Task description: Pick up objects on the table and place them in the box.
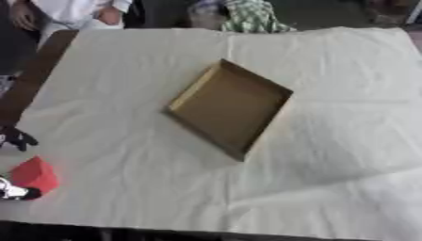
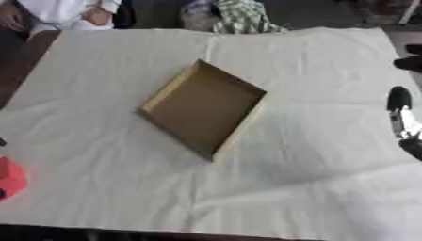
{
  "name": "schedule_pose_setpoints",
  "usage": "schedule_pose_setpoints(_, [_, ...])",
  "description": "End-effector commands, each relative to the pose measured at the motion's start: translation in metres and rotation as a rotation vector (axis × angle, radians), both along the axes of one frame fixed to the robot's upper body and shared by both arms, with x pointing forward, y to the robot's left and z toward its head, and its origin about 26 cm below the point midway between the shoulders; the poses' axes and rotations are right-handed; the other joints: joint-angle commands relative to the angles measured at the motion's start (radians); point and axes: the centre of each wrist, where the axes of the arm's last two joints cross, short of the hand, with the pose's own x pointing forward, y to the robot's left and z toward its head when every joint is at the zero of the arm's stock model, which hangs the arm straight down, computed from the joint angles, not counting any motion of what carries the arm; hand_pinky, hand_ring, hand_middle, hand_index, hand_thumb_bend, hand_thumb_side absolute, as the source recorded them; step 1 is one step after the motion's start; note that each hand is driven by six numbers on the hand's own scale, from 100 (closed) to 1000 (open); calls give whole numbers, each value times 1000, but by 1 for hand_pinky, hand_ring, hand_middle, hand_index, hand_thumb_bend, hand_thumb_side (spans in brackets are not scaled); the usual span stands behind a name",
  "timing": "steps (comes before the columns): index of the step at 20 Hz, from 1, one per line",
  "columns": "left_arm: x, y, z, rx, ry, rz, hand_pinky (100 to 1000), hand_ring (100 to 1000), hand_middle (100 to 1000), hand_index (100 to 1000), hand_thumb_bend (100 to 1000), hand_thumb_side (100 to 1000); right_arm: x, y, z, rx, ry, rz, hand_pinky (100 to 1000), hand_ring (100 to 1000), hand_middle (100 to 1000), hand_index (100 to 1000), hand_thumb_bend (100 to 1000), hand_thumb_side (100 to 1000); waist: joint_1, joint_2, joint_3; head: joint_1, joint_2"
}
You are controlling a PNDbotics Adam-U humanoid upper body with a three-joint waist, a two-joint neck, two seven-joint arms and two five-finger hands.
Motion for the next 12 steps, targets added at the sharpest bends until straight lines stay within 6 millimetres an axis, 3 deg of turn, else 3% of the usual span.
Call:
schedule_pose_setpoints(1, [2, 2, 11, 37, -20, 12, 802, 792, 632, 813, 709, 499, -1, -1, 7, -10, -17, 6, 895, 824, 867, 825, 100, 897, 1, -12, -1, 5, -9])
schedule_pose_setpoints(12, [2, 2, 5, 73, 53, 7, 757, 714, 544, 718, 662, 477, -1, 1, 6, 3, -15, 7, 895, 823, 866, 823, 100, 898, 1, -9, -3, 2, -11])
